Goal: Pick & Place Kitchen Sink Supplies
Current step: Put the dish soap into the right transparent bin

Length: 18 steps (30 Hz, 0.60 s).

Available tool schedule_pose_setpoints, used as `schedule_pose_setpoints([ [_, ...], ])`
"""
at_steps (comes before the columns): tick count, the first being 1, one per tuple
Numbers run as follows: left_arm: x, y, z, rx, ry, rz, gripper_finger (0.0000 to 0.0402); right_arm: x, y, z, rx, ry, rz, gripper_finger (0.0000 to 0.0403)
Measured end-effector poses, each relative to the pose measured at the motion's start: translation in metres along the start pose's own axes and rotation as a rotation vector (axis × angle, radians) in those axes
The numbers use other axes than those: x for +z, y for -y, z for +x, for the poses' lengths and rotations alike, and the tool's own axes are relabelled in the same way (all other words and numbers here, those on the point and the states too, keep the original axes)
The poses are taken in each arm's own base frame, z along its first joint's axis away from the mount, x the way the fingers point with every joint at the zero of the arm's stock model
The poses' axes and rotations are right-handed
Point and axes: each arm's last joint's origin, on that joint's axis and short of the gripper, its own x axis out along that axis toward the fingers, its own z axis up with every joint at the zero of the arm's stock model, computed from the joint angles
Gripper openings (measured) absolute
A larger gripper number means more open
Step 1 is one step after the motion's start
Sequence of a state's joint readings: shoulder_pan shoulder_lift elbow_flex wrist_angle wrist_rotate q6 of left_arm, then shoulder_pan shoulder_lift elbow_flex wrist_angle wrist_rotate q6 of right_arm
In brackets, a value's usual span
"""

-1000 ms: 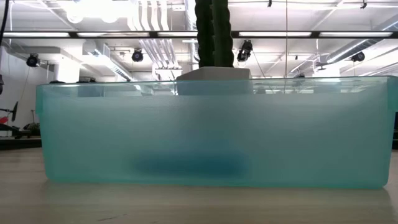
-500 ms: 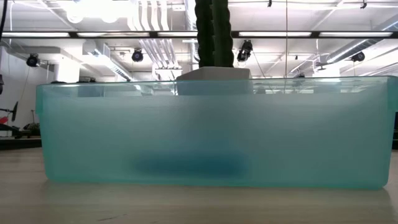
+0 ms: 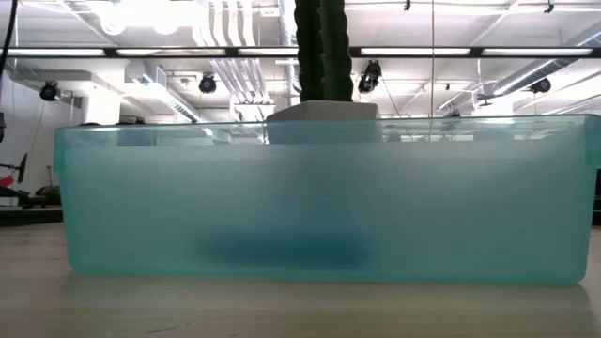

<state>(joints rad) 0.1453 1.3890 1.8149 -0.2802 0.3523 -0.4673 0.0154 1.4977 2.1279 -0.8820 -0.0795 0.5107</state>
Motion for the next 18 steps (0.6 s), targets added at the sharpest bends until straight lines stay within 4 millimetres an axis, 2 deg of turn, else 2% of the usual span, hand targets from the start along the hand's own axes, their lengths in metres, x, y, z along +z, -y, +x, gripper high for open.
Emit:
schedule_pose_setpoints([
  [5,-0.006,0.002,0.007,-0.023,-0.031,-0.016,0.0129,0.004,0.001,0.029,-0.002,-0.004,-0.007,0.0255],
  [18,-0.010,0.000,0.011,0.008,-0.033,0.004,0.0130,0.012,-0.001,0.067,0.021,0.002,0.007,0.0295],
])
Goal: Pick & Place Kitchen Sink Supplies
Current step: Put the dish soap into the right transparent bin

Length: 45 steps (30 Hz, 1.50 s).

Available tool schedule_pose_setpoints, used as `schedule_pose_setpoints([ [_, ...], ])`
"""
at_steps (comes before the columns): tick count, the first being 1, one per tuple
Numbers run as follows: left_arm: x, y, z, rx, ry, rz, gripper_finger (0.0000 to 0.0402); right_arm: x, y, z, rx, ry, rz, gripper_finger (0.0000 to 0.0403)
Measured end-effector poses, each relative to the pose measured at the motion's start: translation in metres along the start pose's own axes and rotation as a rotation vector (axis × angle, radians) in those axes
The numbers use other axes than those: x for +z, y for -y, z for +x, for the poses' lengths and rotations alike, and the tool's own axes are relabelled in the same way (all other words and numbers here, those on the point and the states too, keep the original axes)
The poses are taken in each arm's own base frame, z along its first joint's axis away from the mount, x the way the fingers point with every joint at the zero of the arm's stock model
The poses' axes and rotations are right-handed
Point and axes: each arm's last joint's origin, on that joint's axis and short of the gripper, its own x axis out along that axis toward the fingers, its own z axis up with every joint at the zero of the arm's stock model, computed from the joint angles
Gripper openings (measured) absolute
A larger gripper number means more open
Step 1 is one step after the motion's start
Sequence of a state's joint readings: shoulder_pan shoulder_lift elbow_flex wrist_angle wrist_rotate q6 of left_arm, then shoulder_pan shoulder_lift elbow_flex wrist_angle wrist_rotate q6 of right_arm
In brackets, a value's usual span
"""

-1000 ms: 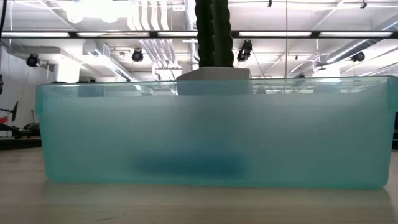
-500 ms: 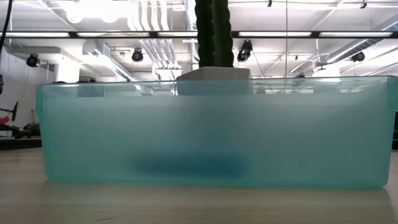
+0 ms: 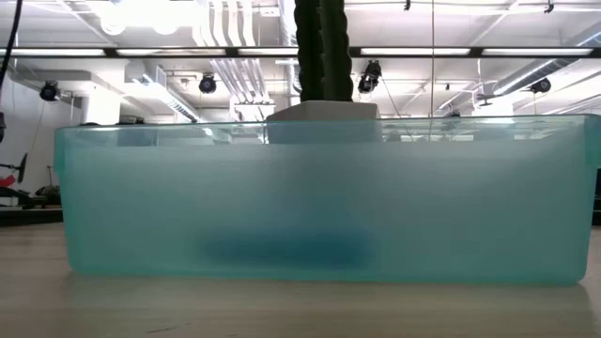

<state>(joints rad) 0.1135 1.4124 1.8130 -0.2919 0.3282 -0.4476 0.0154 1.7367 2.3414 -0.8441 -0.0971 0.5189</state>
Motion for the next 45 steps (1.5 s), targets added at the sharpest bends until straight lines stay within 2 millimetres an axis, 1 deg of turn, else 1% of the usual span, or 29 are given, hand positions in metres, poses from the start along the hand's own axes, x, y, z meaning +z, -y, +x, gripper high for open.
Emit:
schedule_pose_setpoints([
  [7,0.000,-0.001,0.000,0.016,0.002,0.001,0.0130,-0.002,0.003,0.014,0.006,-0.009,0.023,0.0311],
  [10,0.000,-0.001,0.000,0.023,0.005,0.000,0.0130,-0.004,0.004,0.021,0.001,-0.017,0.025,0.0306],
  [13,0.000,-0.001,0.000,0.023,0.005,0.000,0.0130,-0.004,0.005,0.023,0.002,-0.015,0.027,0.0294],
  [17,0.001,0.000,0.000,0.019,0.014,0.009,0.0131,-0.004,0.005,0.024,0.005,-0.010,0.028,0.0263],
  [24,0.001,0.000,-0.001,0.020,0.022,0.011,0.0131,-0.004,0.005,0.024,0.005,-0.011,0.023,0.0184],
  [27,0.002,0.000,-0.001,0.019,0.024,0.013,0.0131,-0.004,0.004,0.024,0.006,-0.010,0.007,0.0160],
  [31,0.002,0.001,-0.001,0.016,0.029,0.014,0.0138,-0.004,0.004,0.024,0.007,-0.008,0.002,0.0159],
  [33,0.004,0.001,-0.001,0.010,0.045,0.012,0.0147,-0.004,0.004,0.024,0.008,-0.007,-0.006,0.0165],
  [38,0.013,0.008,-0.007,-0.020,0.111,0.046,0.0173,-0.005,0.004,0.024,0.006,-0.018,-0.008,0.0173],
  [41,0.020,0.012,-0.013,-0.025,0.140,0.091,0.0186,-0.003,0.003,0.019,0.007,-0.006,-0.012,0.0169],
  [45,0.027,0.017,-0.024,-0.021,0.165,0.145,0.0196,0.000,0.000,0.007,0.014,0.013,-0.030,0.0168],
])
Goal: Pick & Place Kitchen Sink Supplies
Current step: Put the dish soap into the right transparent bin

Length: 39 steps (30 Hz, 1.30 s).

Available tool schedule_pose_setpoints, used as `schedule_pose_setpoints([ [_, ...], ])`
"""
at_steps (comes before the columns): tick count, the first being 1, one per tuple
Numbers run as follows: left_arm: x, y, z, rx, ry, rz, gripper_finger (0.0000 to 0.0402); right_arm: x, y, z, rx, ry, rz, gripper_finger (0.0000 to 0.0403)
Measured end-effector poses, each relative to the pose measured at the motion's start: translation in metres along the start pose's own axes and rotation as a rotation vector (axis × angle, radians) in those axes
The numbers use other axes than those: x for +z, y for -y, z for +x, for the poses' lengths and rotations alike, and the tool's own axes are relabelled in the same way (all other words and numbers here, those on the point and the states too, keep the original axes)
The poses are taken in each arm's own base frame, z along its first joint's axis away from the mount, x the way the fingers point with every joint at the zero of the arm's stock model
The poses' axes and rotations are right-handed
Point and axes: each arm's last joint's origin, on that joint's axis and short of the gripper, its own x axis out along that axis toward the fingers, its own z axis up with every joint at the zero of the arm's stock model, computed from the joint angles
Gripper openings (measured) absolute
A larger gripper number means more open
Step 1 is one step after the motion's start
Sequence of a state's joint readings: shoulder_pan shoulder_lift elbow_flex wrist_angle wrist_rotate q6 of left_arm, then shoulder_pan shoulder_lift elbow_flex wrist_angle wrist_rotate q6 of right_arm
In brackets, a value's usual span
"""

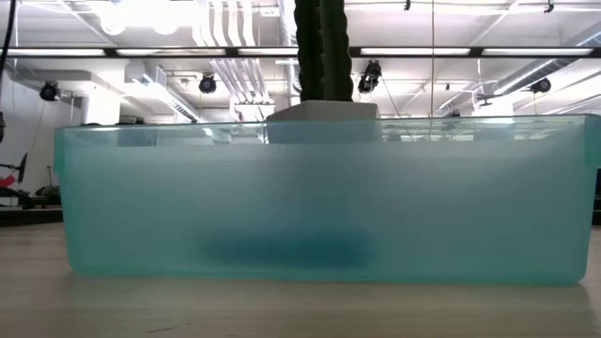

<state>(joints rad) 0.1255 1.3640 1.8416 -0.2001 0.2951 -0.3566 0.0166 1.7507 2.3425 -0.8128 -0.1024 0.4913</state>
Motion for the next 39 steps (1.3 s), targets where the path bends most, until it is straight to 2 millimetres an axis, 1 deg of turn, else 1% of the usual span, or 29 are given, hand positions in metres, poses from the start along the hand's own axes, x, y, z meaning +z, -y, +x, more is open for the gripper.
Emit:
schedule_pose_setpoints([
  [5,0.014,0.009,-0.019,-0.005,0.047,0.065,0.0196,0.006,-0.003,-0.019,-0.033,0.044,-0.049,0.0168],
  [8,0.021,0.015,-0.029,-0.009,0.075,0.094,0.0195,0.010,-0.005,-0.039,-0.098,0.087,-0.079,0.0168],
  [11,0.025,0.018,-0.034,-0.004,0.089,0.107,0.0195,0.011,-0.007,-0.059,-0.211,0.128,-0.112,0.0168],
  [14,0.027,0.020,-0.037,0.010,0.101,0.130,0.0195,0.010,-0.010,-0.076,-0.351,0.178,-0.159,0.0168],
  [17,0.027,0.020,-0.038,0.010,0.103,0.139,0.0195,0.007,-0.012,-0.089,-0.506,0.216,-0.184,0.0168],
  [20,0.027,0.020,-0.038,0.012,0.101,0.157,0.0195,0.002,-0.013,-0.098,-0.661,0.239,-0.198,0.0168],
  [27,0.026,0.019,-0.036,0.016,0.098,0.173,0.0195,-0.022,-0.011,-0.104,-0.983,0.234,-0.183,0.0168],
  [32,0.026,0.017,-0.036,0.049,0.108,0.174,0.0195,-0.045,-0.005,-0.102,-1.134,0.244,-0.156,0.0168],
  [34,0.027,0.017,-0.036,0.068,0.113,0.182,0.0195,-0.054,-0.001,-0.097,-1.177,0.253,-0.154,0.0168],
  [39,0.027,0.016,-0.036,0.096,0.120,0.197,0.0195,-0.080,0.007,-0.076,-1.235,0.284,-0.170,0.0169],
])
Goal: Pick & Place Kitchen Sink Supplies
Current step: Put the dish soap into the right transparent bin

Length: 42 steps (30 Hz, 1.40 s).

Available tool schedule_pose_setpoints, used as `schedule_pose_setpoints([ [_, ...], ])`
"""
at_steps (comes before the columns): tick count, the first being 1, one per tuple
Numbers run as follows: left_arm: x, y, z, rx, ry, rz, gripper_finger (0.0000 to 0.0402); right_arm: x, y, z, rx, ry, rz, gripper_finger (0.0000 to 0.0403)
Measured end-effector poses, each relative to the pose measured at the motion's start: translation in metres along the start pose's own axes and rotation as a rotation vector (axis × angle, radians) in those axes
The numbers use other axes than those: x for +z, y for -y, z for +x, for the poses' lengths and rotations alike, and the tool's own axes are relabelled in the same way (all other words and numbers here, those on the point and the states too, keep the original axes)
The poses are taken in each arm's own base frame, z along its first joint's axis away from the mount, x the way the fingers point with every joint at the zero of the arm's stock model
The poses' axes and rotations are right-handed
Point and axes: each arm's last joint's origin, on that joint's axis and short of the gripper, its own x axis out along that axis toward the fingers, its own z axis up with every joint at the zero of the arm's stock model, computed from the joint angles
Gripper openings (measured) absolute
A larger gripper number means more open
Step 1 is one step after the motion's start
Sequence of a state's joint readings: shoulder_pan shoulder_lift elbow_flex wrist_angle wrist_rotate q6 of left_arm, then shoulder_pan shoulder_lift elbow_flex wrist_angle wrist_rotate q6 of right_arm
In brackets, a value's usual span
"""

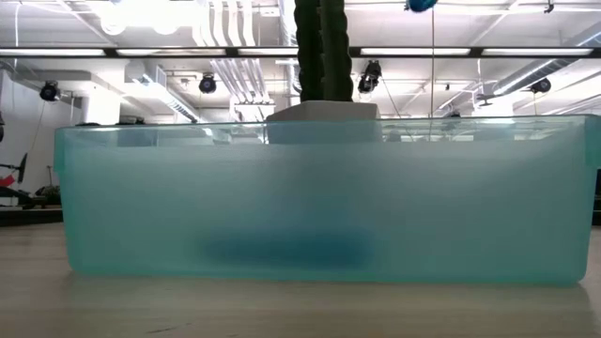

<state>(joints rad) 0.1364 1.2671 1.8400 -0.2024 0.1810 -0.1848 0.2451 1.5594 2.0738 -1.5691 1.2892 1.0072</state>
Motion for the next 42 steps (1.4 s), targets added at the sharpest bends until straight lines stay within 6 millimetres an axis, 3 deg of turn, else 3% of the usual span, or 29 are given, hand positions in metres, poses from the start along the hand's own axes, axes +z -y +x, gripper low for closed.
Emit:
schedule_pose_setpoints([
  [12,0.000,0.000,0.000,0.000,-0.001,0.000,0.0195,-0.079,0.010,0.009,-0.059,0.026,0.117,0.0169],
  [29,-0.002,0.000,0.000,0.003,-0.019,-0.007,0.0195,-0.195,0.021,0.043,-0.178,0.051,0.193,0.0169],
  [35,-0.002,0.000,0.000,0.003,-0.018,-0.019,0.0195,-0.218,0.022,0.057,-0.202,0.053,0.232,0.0169],
  [42,-0.002,0.000,0.000,0.004,-0.025,-0.029,0.0195,-0.231,0.016,0.078,-0.238,0.047,0.195,0.0169],
])
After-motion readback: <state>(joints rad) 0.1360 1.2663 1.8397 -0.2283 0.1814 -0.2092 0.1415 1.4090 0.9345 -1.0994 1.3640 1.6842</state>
